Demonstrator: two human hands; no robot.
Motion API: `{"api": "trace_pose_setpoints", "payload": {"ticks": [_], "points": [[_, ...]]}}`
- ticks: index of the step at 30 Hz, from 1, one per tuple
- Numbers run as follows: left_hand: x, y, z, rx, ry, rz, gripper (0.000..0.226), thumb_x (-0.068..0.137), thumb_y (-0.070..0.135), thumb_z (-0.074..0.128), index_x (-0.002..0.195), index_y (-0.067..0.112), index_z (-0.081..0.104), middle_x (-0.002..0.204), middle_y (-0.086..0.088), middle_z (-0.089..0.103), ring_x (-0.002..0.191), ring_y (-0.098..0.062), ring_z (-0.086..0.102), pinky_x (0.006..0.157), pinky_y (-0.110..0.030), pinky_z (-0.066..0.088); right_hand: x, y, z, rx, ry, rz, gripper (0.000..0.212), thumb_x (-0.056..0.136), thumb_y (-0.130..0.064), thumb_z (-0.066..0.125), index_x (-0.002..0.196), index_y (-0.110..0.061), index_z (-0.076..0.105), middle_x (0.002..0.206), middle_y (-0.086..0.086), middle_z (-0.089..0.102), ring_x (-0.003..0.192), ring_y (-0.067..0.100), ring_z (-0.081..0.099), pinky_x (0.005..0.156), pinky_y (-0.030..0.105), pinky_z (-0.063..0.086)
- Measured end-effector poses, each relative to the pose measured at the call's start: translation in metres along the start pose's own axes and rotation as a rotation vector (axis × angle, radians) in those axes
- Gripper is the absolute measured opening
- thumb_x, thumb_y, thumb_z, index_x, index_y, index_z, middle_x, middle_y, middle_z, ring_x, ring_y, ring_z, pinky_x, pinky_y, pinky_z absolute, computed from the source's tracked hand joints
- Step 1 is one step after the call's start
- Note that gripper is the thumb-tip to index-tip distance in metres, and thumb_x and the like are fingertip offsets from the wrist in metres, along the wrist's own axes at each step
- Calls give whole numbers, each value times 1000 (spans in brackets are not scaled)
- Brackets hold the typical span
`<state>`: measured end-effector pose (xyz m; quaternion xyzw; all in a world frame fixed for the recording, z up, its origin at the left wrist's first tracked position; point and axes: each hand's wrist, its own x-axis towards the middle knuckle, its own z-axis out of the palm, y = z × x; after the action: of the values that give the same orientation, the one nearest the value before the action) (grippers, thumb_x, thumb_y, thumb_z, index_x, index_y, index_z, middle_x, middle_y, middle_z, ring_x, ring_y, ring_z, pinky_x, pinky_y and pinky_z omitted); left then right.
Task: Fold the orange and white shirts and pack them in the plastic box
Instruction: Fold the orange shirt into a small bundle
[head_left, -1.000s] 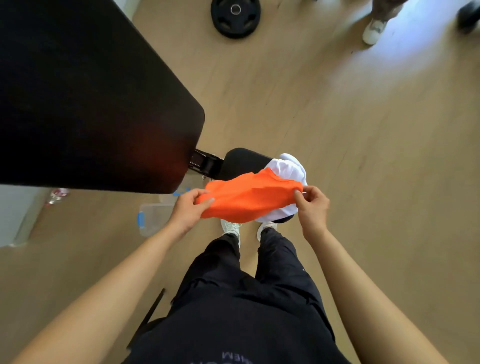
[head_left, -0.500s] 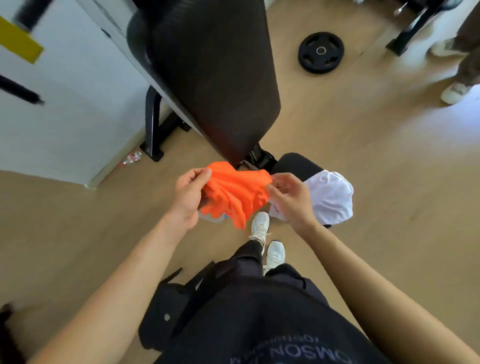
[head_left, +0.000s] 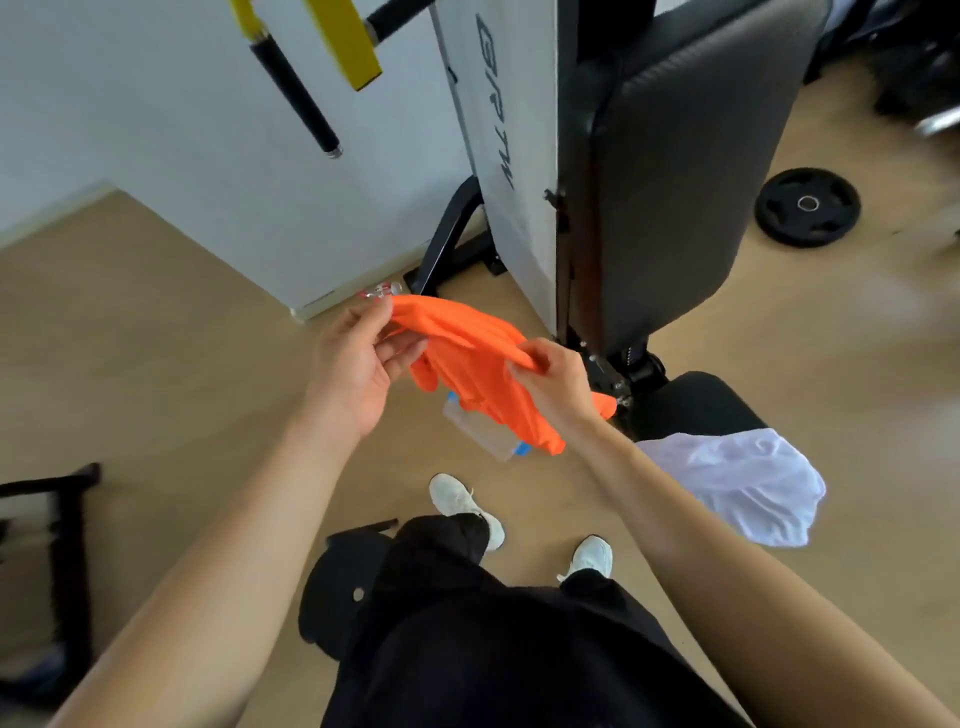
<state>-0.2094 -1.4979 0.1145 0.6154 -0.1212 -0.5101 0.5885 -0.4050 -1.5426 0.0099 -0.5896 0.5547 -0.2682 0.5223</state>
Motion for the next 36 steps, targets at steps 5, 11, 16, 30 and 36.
{"api": "trace_pose_setpoints", "payload": {"ticks": [5,11,16,30,36], "points": [[61,-1,-82,67,71,101,28,96,21,62,123,21,58,105,-1,72,94,-17,70,82,-29,57,47,-58,28,-83,-58,-90,18,83,-5,66,98,-9,74,89,6,72,82,15,63,73,27,49],[118,-38,-124,375,-161,-66,59,90,11,71,143,15,46,134,-6,56,106,-13,60,73,-14,51,100,-112,95,-99,-80,-20,24,87,-6,66,108,-12,76,98,2,73,87,10,66,77,16,51],[150,-49,-143,440,-459,-135,77,63,37,87,132,27,55,129,-2,65,110,-10,66,88,-26,55,118,-146,140,-49,-117,94,24,91,-2,62,110,-14,73,94,-3,70,83,9,66,78,23,56],[218,45,-154,685,-364,354,16,93,24,67,77,27,68,62,20,62,60,0,53,60,-22,43,143,-87,133,51,173,218,26,88,-18,72,113,-25,68,99,5,68,93,22,65,76,39,56],[245,45,-149,613,-331,303,24,92,35,61,73,24,69,61,15,57,60,-4,48,58,-23,37,119,-56,167,195,299,158,36,88,-29,75,123,-22,66,107,-1,70,92,13,68,84,31,60]]}}
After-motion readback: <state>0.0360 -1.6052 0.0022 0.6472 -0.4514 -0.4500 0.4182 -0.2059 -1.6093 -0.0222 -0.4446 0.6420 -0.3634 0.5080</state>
